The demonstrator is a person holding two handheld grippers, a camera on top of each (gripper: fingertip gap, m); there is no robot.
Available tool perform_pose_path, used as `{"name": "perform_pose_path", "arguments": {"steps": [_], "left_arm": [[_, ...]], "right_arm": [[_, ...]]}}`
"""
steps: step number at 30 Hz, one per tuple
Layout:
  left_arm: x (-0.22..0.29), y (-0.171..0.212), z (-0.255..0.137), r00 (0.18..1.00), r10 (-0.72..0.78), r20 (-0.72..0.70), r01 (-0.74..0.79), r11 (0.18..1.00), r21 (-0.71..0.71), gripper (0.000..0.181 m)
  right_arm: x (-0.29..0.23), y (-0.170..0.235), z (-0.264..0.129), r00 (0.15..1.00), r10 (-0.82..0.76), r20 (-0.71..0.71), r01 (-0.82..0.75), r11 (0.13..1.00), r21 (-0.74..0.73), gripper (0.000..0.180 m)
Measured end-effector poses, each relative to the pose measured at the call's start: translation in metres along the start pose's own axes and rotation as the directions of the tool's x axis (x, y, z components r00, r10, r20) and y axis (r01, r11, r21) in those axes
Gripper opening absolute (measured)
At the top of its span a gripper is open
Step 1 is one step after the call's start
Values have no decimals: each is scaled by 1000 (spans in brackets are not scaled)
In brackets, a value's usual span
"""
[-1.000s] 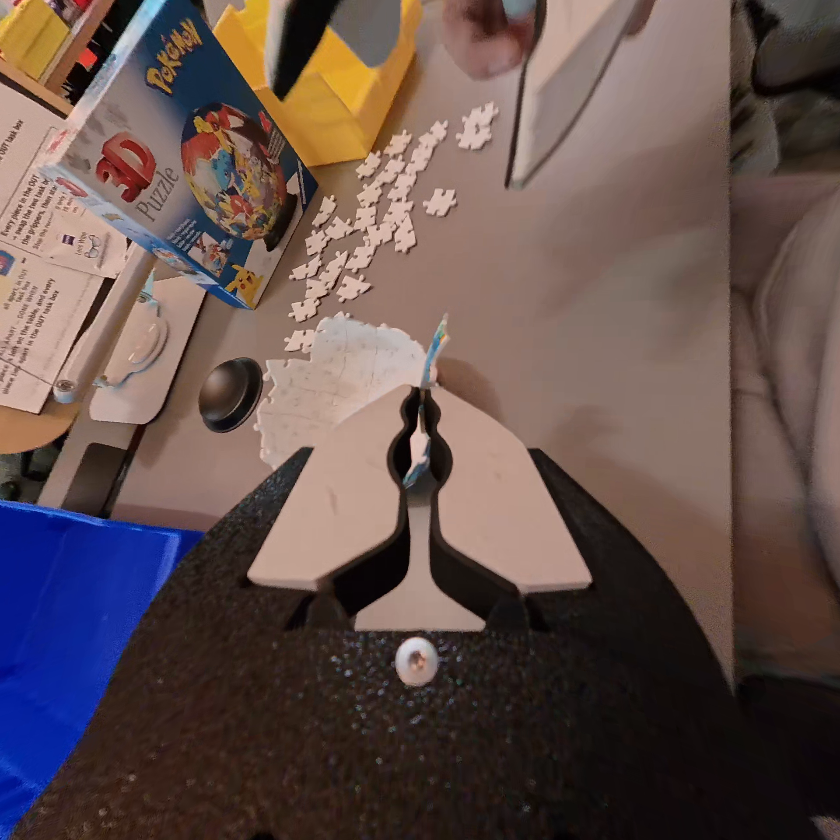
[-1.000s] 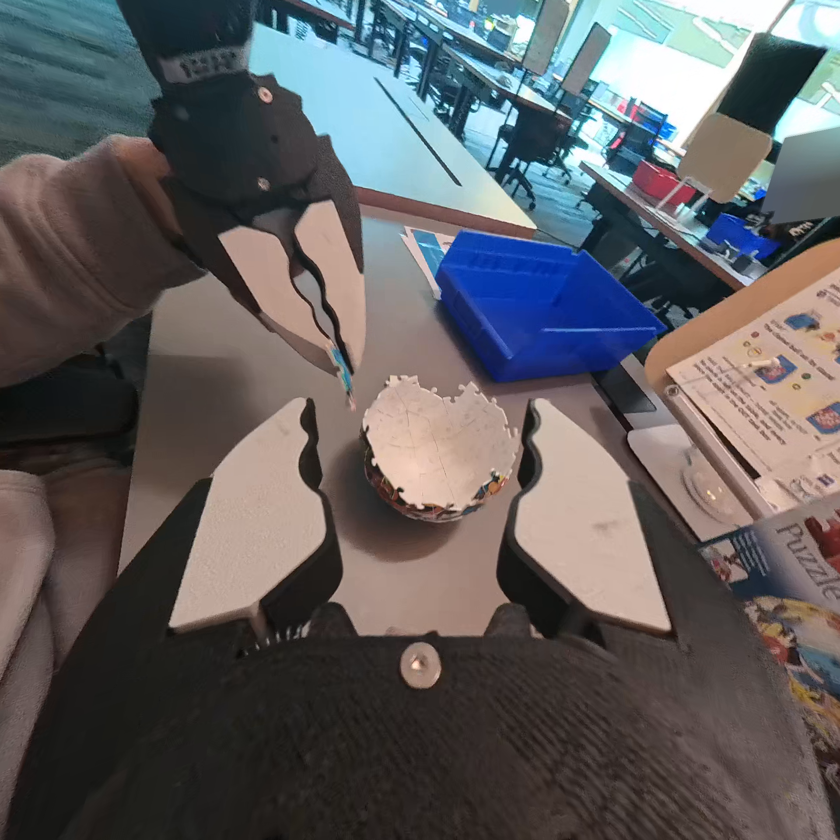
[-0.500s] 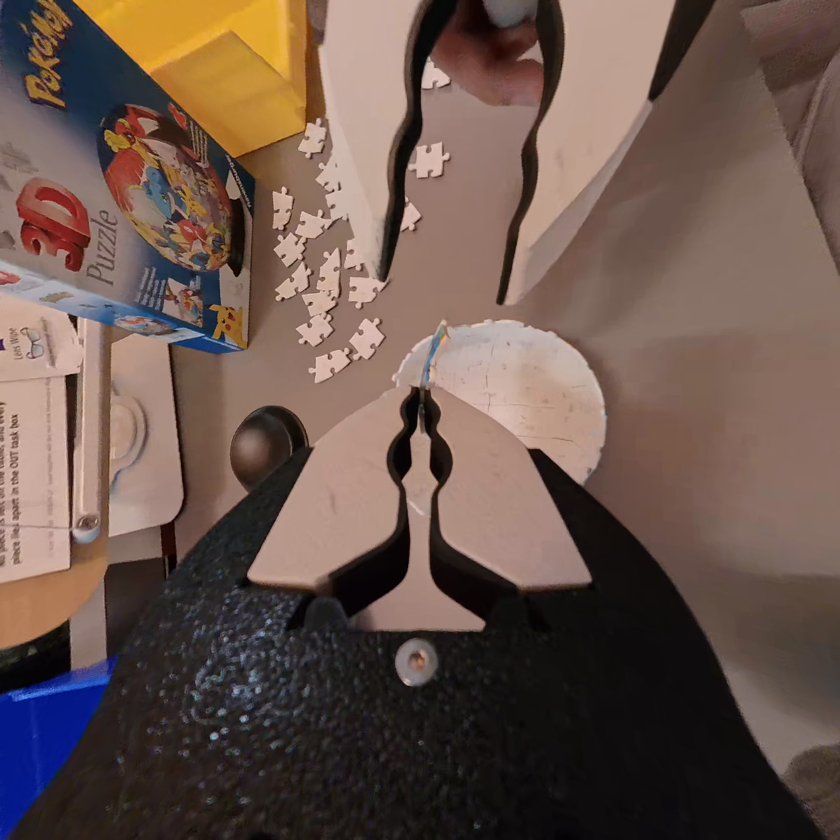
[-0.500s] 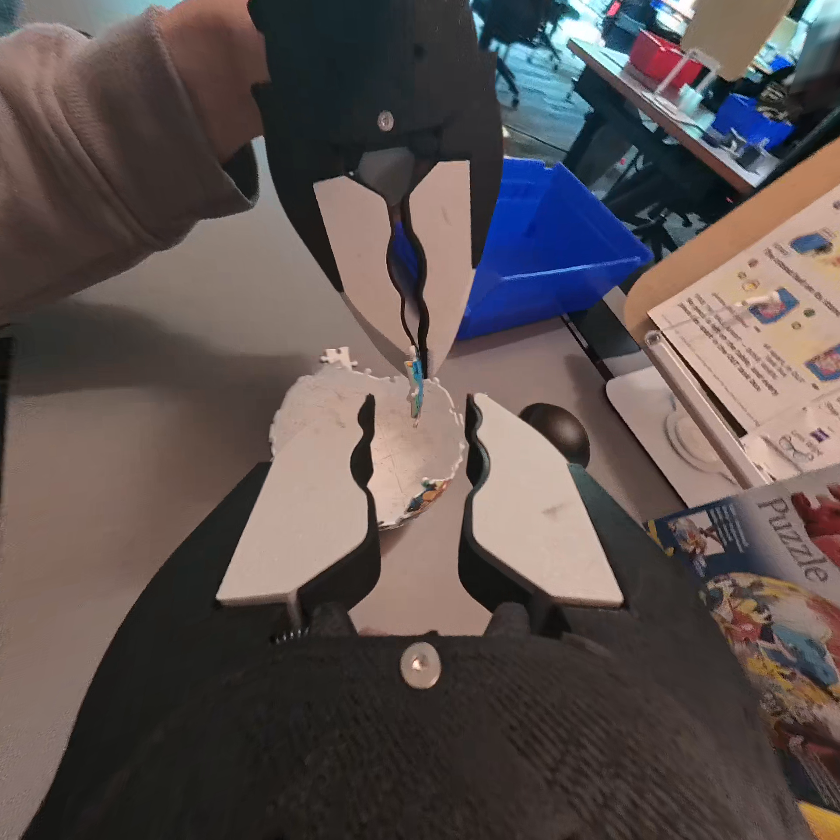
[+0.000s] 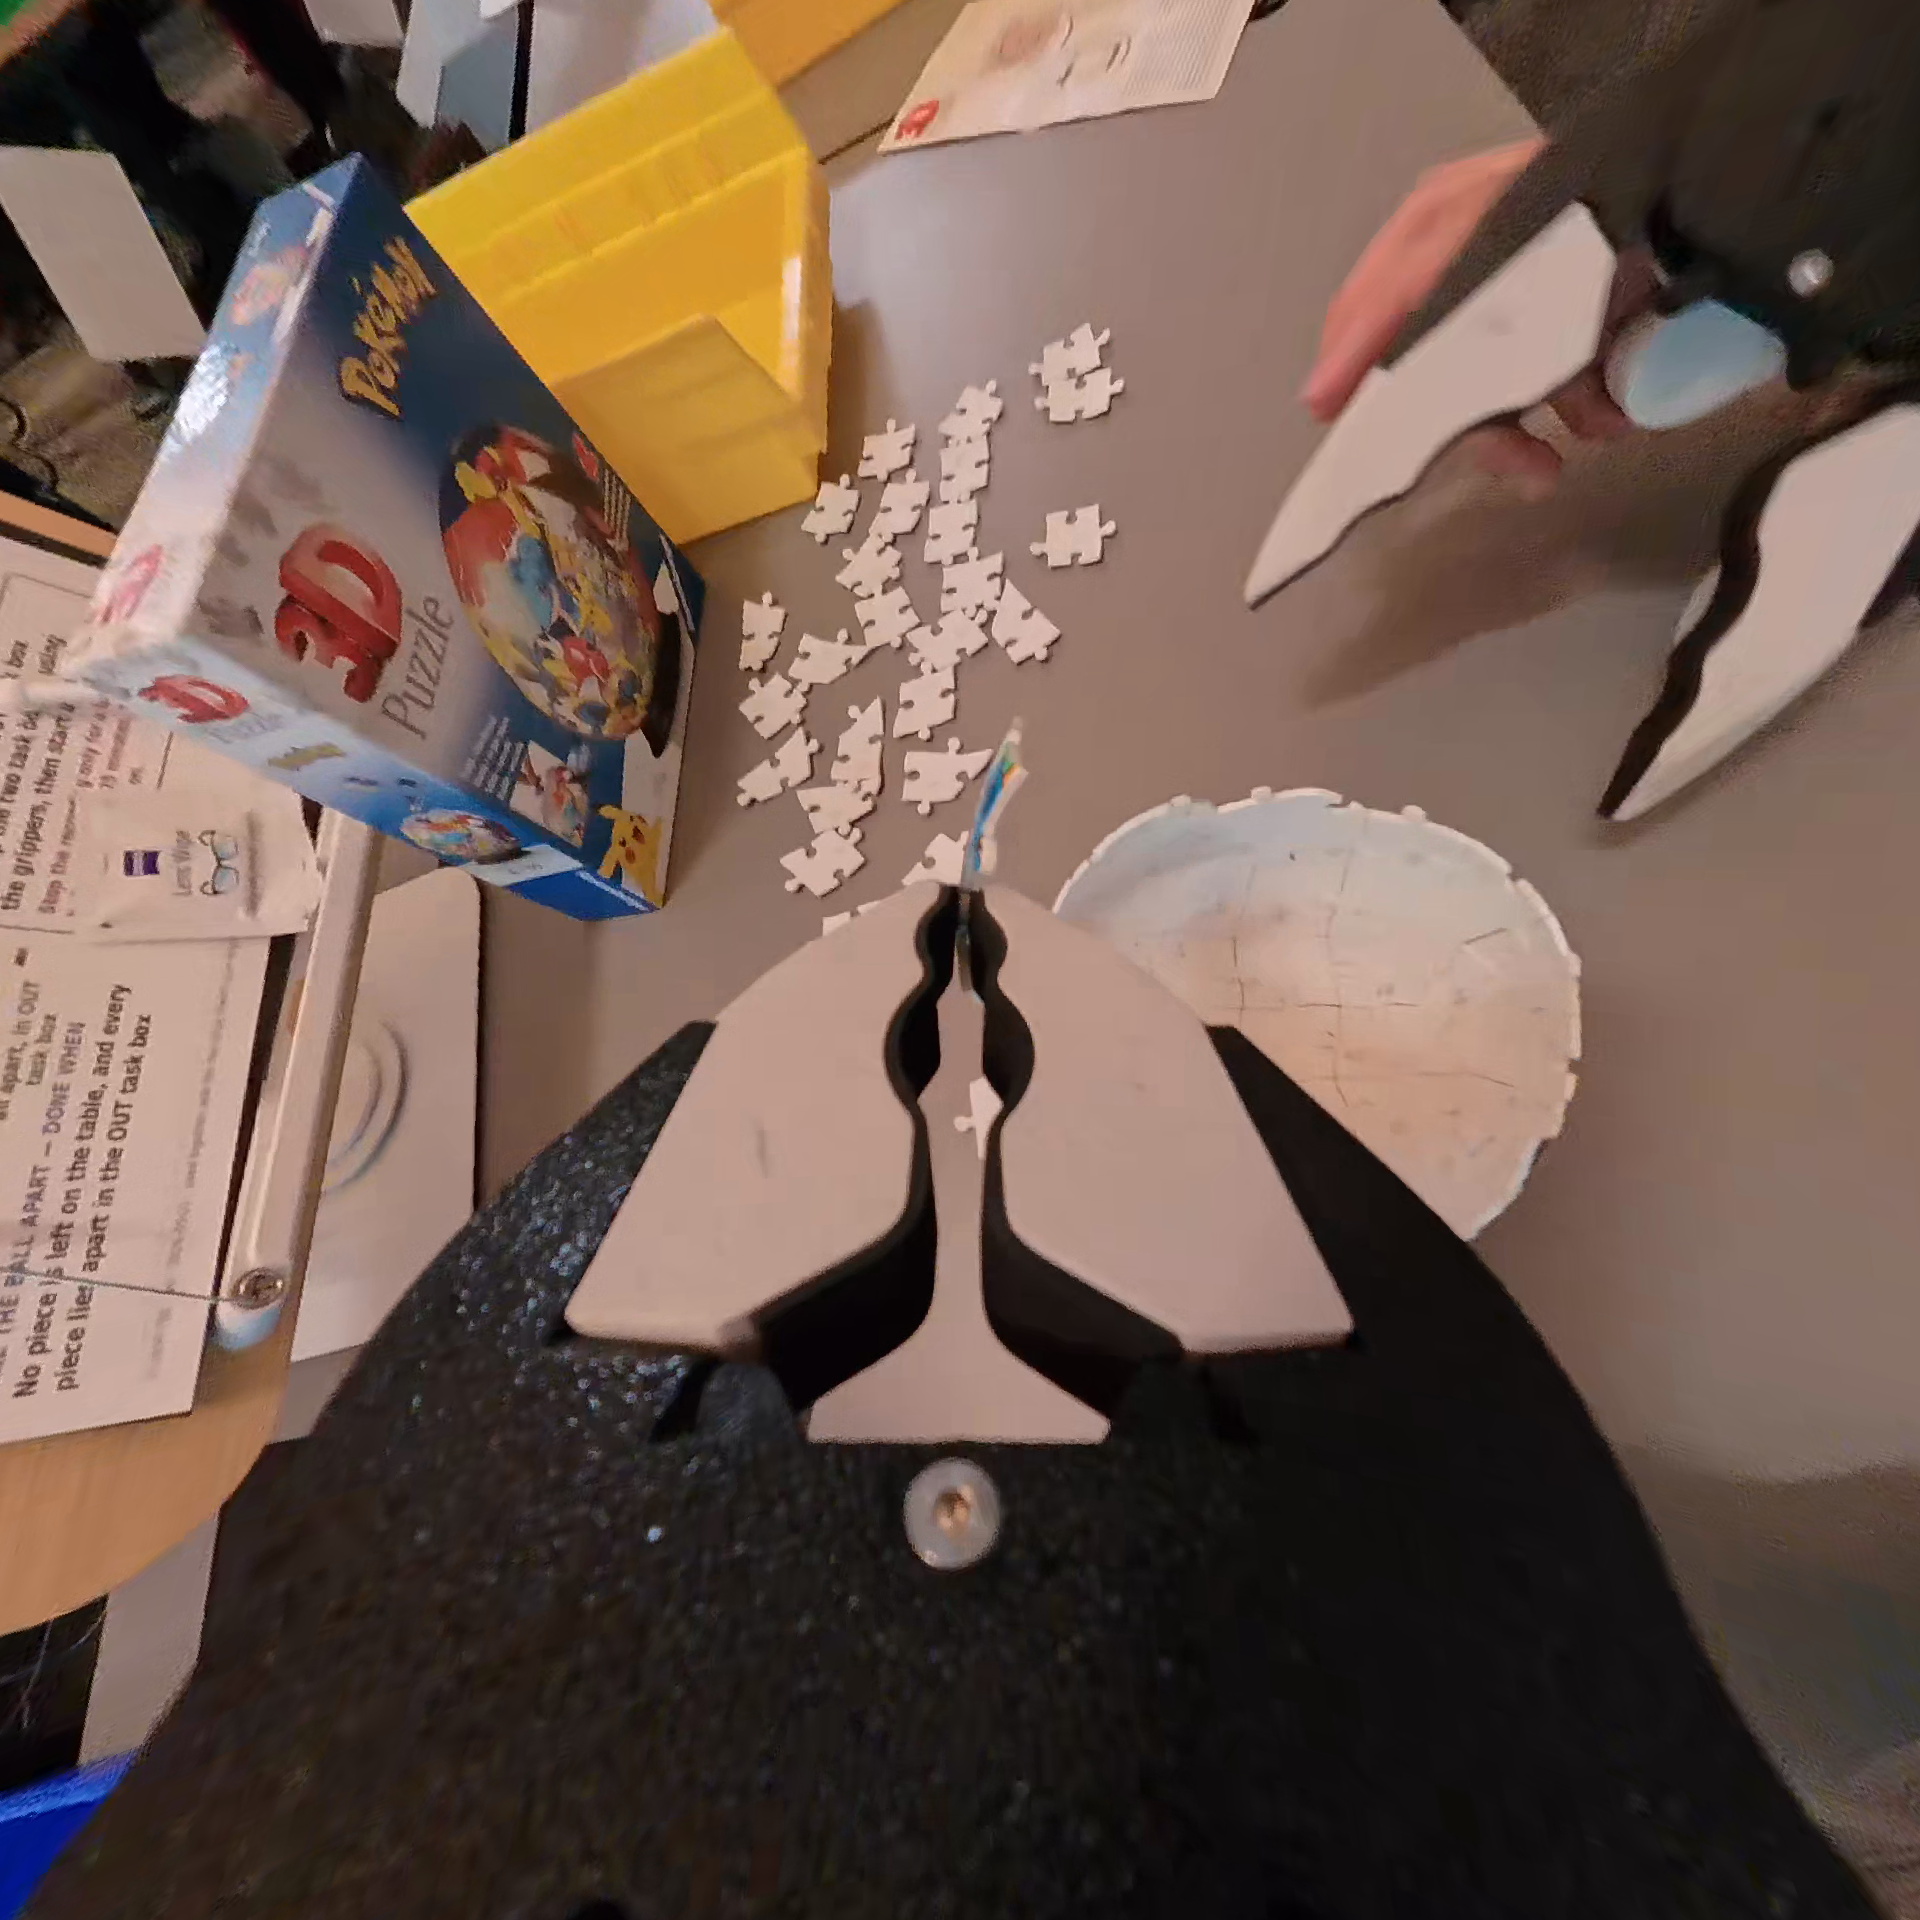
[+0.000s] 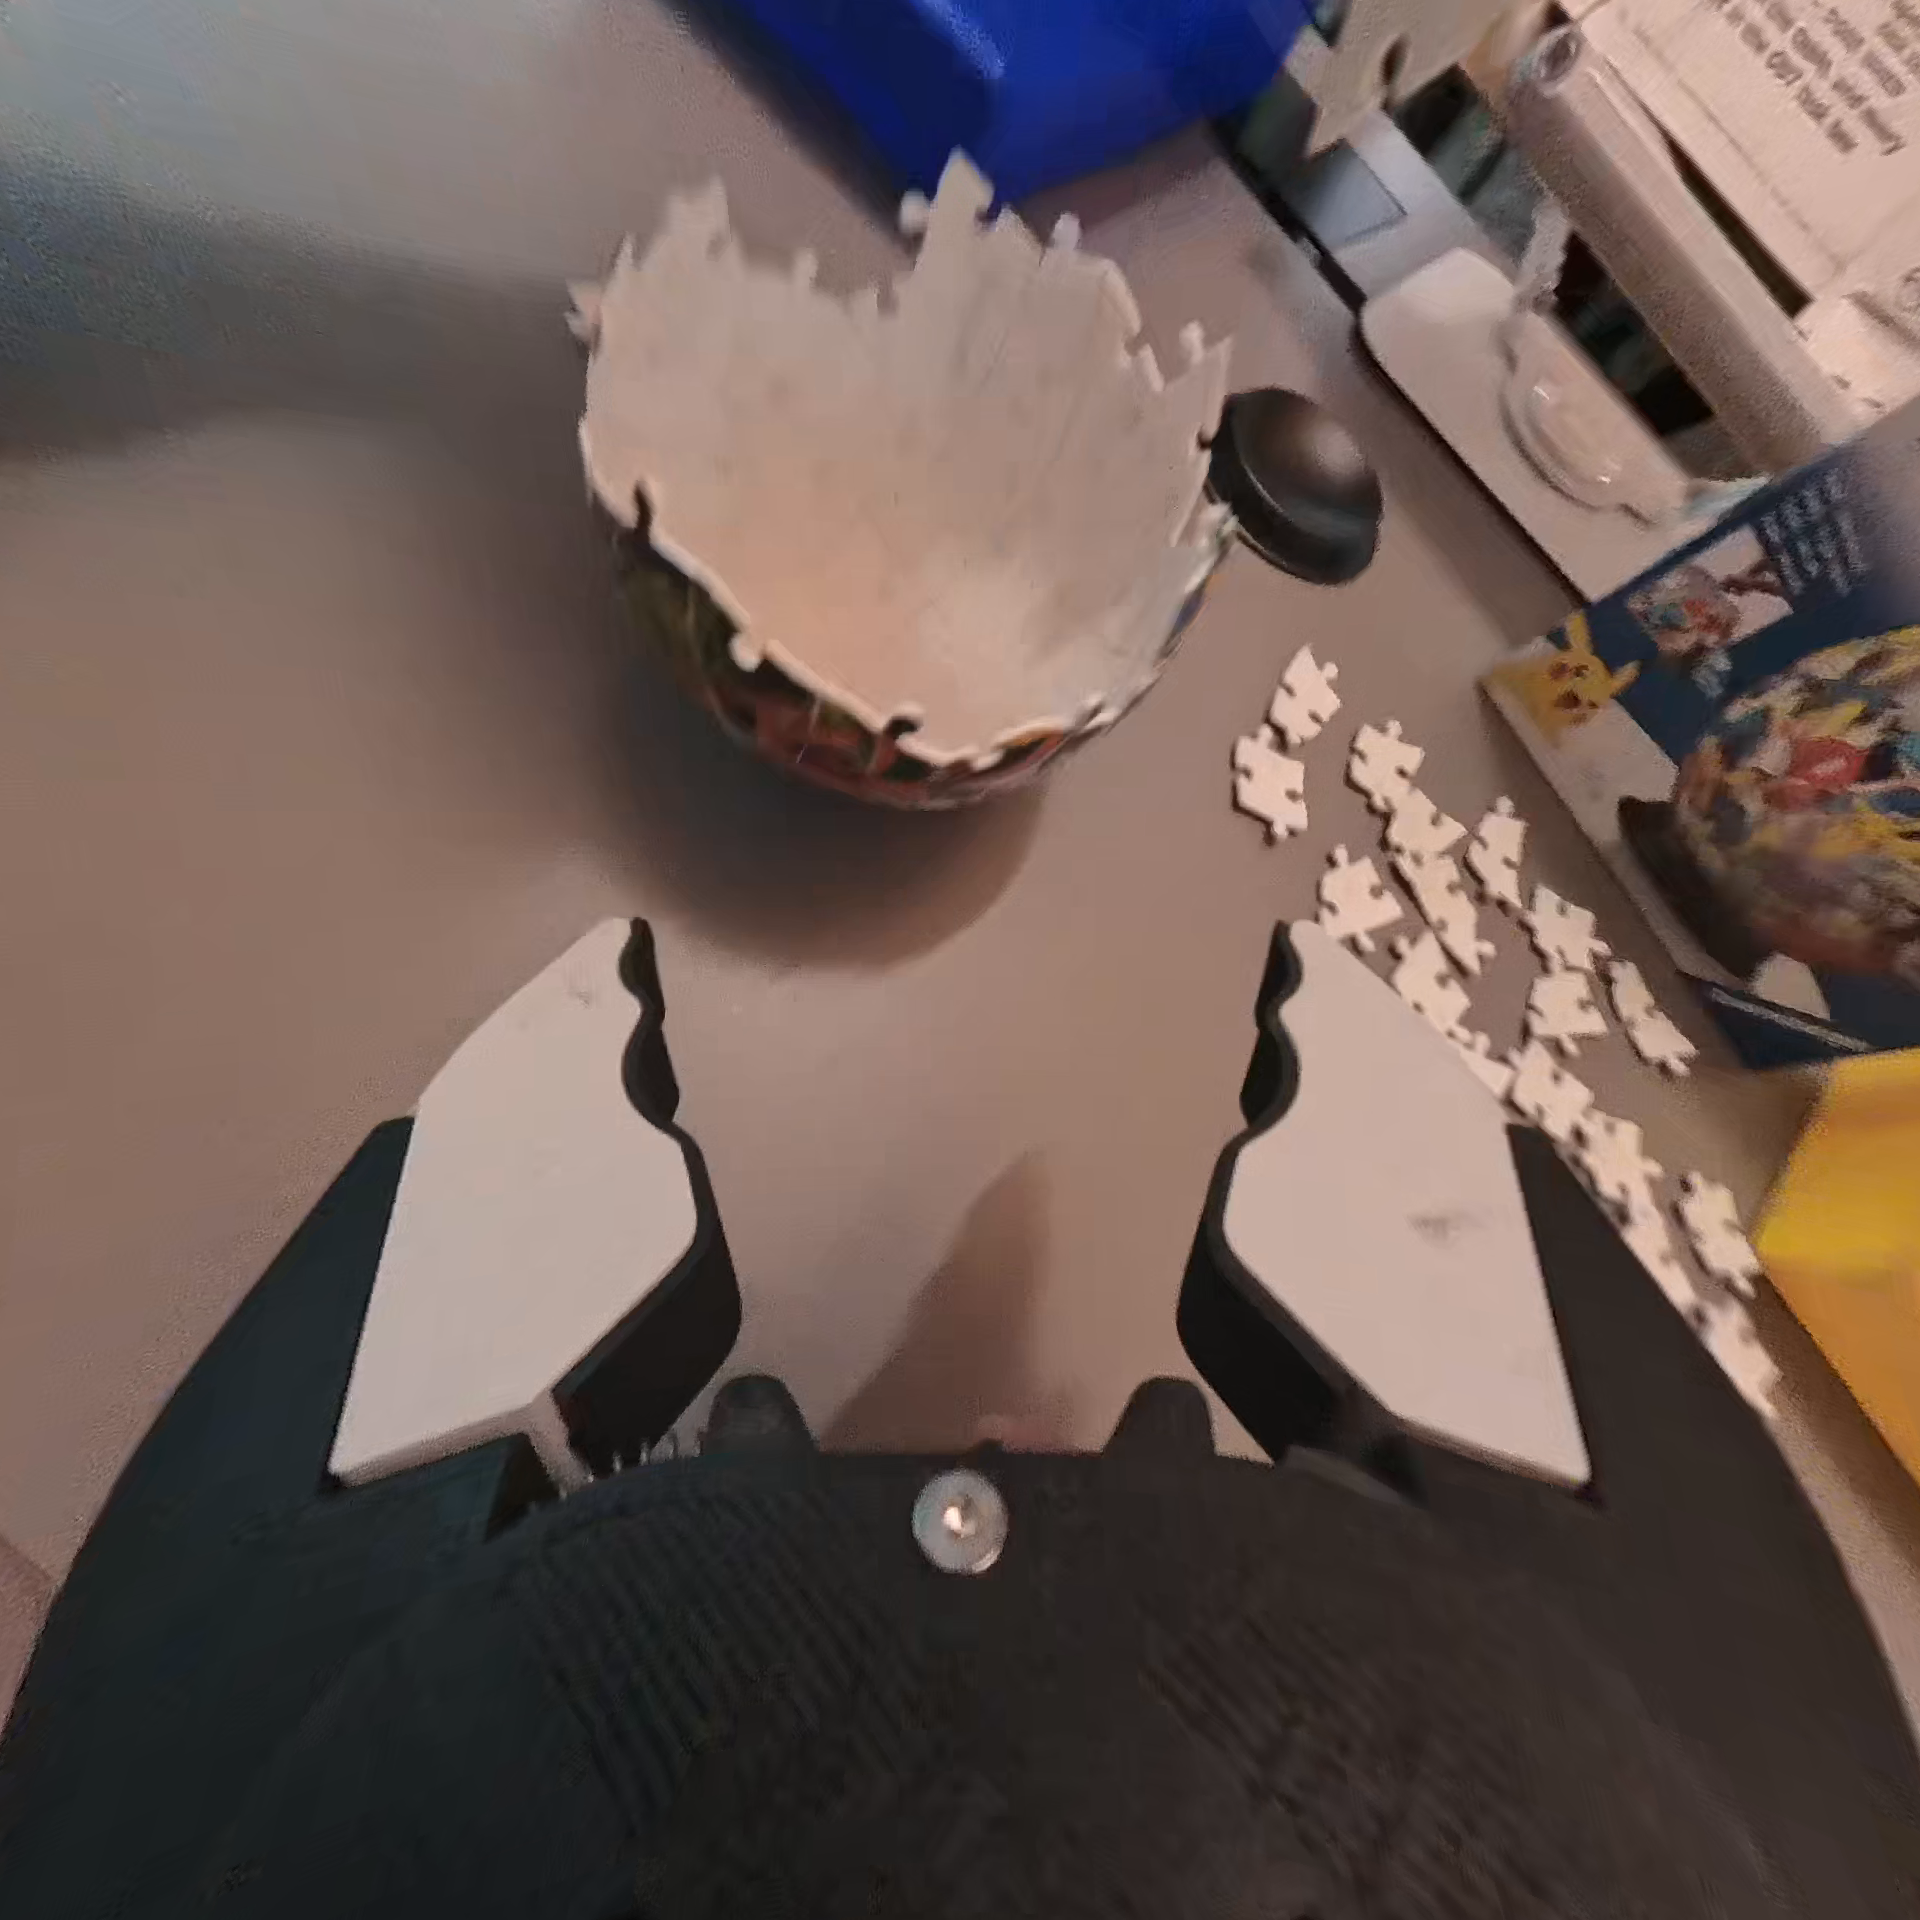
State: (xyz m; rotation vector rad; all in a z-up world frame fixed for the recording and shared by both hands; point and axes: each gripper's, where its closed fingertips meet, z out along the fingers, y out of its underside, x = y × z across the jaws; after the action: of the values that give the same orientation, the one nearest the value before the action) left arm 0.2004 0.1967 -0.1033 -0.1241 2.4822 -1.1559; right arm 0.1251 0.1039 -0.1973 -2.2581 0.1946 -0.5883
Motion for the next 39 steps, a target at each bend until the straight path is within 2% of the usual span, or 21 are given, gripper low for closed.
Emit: {"name": "perform_pose_path", "arguments": {"steps": [1, 4, 8, 11, 14, 20, 26, 28, 31, 32, 36, 39], "left_arm": [[-3, 0, 0, 1000, 0, 5, 0, 1000, 7, 1], [-14, 8, 6, 996, -81, 43, 82, 997, -14, 2], [-19, 18, 16, 985, -161, 68, 163, 987, -19, 1], [-21, 20, 19, 976, -207, 70, 208, 978, -4, 2], [-25, 18, 17, 963, -252, 91, 251, 968, 27, 2], [-27, 15, 7, 953, -269, 140, 268, 963, 26, 3], [-29, 26, 13, 949, -285, 138, 288, 958, -5, 2], [-28, 29, 16, 945, -306, 117, 310, 951, -11, 0], [-13, 33, 21, 934, -358, -2, 358, 933, -42, 0], [-13, 35, 22, 928, -371, -1, 371, 927, -52, 0], [-26, 49, 18, 906, -416, 74, 420, 905, -60, 0], [-53, 71, 8, 823, -518, 233, 539, 842, -33, 0]], "right_arm": [[-3, 3, 1, 997, -33, -72, 33, 999, -3, 109], [-3, -17, 2, 934, -192, -302, 220, 973, 63, 115], [-27, -53, 0, 745, -473, -470, 571, 817, 84, 115], [-38, -71, 3, 592, -581, -558, 735, 674, 78, 117], [-37, -73, 13, 534, -638, -556, 786, 617, 47, 118], [-36, -78, 23, 483, -650, -587, 816, 577, 32, 117], [-28, -85, 39, 518, -615, -595, 795, 602, 70, 120], [-21, -83, 42, 499, -621, -605, 801, 597, 48, 119], [-9, -71, 44, 529, -614, -586, 779, 626, 46, 119], [-4, -66, 43, 534, -609, -586, 771, 636, 41, 119], [14, -54, 39, 533, -613, -584, 767, 641, 28, 116], [24, -41, 39, 586, -596, -549, 735, 676, 51, 116]]}}
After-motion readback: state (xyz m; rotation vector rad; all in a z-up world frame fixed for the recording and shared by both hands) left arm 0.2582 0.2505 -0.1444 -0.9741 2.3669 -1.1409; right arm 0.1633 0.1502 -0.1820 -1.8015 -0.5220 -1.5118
